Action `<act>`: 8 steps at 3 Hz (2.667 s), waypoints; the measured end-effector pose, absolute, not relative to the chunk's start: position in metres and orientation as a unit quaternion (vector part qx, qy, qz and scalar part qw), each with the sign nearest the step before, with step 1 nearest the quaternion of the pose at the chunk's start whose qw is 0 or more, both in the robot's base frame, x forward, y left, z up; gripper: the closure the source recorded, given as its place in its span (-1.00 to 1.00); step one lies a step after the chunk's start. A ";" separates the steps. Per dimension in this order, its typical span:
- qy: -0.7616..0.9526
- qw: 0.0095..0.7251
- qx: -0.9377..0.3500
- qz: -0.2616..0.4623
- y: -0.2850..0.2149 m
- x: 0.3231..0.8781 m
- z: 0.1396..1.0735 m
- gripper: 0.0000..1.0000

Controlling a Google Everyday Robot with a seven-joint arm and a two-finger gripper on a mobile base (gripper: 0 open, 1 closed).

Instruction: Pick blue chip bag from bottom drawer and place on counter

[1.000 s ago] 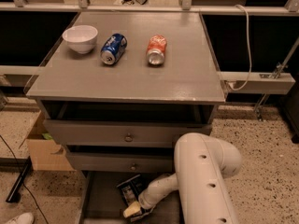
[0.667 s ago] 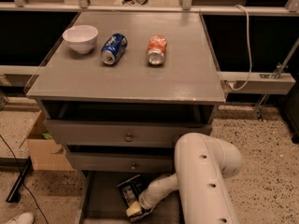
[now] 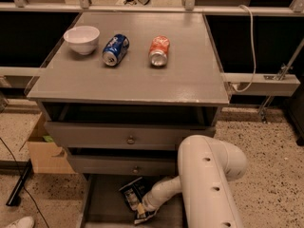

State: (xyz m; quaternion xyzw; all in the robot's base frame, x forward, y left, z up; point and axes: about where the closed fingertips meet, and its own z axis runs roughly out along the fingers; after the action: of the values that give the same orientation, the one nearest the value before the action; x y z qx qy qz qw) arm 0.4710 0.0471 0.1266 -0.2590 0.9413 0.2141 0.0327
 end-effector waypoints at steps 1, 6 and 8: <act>0.941 0.033 -0.259 0.214 0.047 0.471 0.127 0.75; 0.937 0.028 -0.248 0.246 0.015 0.453 0.192 1.00; 0.937 0.049 -0.244 0.244 -0.018 0.447 0.258 1.00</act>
Offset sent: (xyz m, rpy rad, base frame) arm 0.0000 0.0000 0.0000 0.0000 0.0000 0.0000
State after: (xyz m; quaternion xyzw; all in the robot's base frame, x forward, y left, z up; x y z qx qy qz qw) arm 0.4467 -0.0184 0.2578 -0.2441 0.9372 0.2443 0.0487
